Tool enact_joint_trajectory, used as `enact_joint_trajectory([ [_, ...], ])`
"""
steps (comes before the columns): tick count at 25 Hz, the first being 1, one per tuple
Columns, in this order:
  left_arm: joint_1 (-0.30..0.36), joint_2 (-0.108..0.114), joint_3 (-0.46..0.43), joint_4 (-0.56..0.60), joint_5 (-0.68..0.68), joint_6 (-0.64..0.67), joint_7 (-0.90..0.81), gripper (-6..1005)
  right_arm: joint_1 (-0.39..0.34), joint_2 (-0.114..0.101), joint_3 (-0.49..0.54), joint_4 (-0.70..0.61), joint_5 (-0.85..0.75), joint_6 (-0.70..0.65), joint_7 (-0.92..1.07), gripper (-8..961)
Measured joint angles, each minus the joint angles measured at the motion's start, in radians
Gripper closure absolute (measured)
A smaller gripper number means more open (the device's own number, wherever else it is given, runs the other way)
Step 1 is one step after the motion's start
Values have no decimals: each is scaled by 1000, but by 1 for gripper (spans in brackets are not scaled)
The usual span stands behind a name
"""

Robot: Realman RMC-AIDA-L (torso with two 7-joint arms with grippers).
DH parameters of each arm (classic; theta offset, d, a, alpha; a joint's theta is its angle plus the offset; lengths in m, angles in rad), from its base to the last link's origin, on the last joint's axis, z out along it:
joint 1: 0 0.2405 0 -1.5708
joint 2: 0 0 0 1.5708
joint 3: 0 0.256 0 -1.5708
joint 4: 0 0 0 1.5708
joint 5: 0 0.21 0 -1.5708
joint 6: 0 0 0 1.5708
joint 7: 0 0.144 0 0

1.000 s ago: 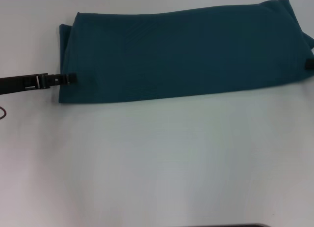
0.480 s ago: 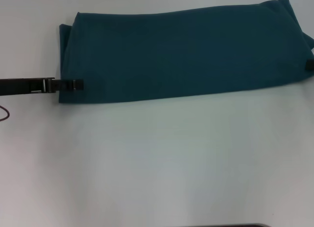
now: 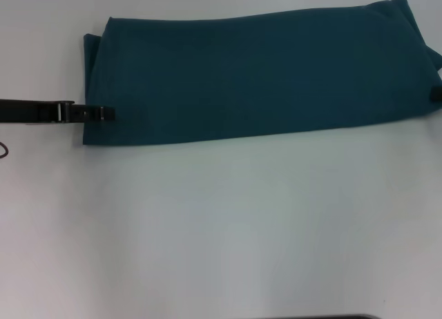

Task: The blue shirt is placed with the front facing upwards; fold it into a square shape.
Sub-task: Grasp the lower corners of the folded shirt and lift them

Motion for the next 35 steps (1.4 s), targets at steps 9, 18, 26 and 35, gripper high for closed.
enact_joint_trajectory([
  [9, -28, 7, 0, 30, 24, -8, -6, 139, 0, -1, 0, 2, -3, -2, 0, 928],
  [18, -38, 12, 2, 30, 54, 4, -34, 139, 5, -2, 0, 0, -15, -2, 3, 927],
  [26, -42, 11, 2, 31, 72, 7, -40, 139, 5, -2, 0, 1, -15, -2, 3, 926],
  [35, -53, 12, 2, 27, 73, 47, -40, 140, 4, -2, 0, 3, -15, -2, 3, 925],
])
